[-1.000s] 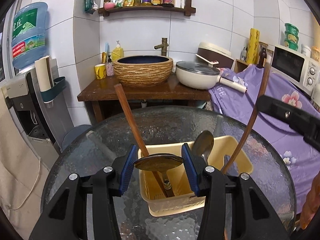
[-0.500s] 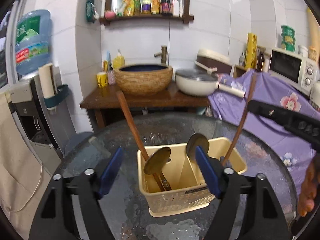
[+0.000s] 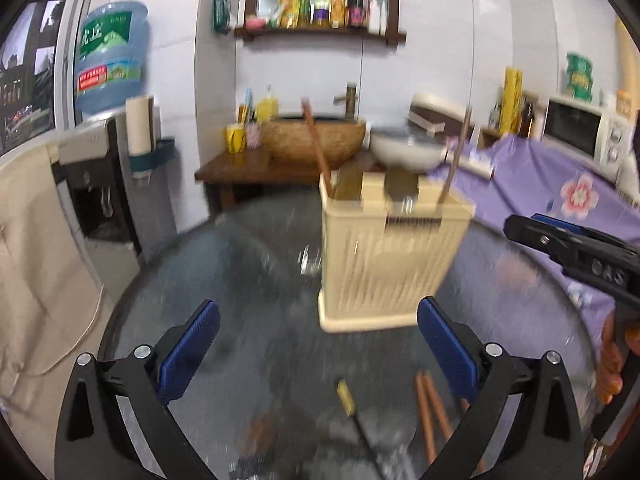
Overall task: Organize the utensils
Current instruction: 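Grasp the black gold-tipped utensil with left gripper while right gripper grasps a brown chopstick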
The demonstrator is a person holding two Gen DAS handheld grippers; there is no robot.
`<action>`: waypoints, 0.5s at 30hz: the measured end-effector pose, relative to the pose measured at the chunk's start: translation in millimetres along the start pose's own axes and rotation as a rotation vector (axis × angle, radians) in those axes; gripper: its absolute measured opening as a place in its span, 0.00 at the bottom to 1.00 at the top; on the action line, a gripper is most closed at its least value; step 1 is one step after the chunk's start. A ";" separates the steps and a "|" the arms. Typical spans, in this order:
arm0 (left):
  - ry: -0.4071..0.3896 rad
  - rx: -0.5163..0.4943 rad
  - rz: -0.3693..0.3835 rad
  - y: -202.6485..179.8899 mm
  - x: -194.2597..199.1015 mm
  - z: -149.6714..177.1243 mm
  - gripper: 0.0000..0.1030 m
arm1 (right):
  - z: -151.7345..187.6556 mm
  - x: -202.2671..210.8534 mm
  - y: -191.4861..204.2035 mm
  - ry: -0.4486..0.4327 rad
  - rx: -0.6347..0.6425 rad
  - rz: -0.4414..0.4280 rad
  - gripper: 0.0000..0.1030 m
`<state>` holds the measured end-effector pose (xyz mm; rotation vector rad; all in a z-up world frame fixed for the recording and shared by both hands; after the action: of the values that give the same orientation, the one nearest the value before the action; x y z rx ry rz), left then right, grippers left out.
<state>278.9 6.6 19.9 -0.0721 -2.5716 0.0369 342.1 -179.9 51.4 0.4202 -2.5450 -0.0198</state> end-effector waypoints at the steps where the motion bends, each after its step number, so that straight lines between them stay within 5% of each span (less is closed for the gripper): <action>1: 0.038 -0.007 -0.012 -0.7 -4.5 8.9 0.94 | 11.7 -2.8 1.0 0.032 0.001 0.001 0.57; 11: 0.189 -0.013 -0.080 10.5 -27.1 67.7 0.94 | 91.7 -23.9 3.2 0.214 -0.002 0.045 0.63; 15: 0.229 0.021 -0.071 19.9 -30.8 78.9 0.92 | 103.8 -31.2 2.2 0.258 -0.014 0.071 0.57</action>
<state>263.1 23.7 -64.0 0.0226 -2.3421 0.0271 311.5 -175.9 -52.5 0.3049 -2.3025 0.0403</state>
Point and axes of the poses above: each gripper's, at about its wrist camera, not at the fingertips, and x roughly against the way its jaws point, y to its left, z to its underside, the point moved 2 cm from there along -x, roughly the way its jaws point, and after that the axes turned 3 degrees about z, right-handed, at the moved point
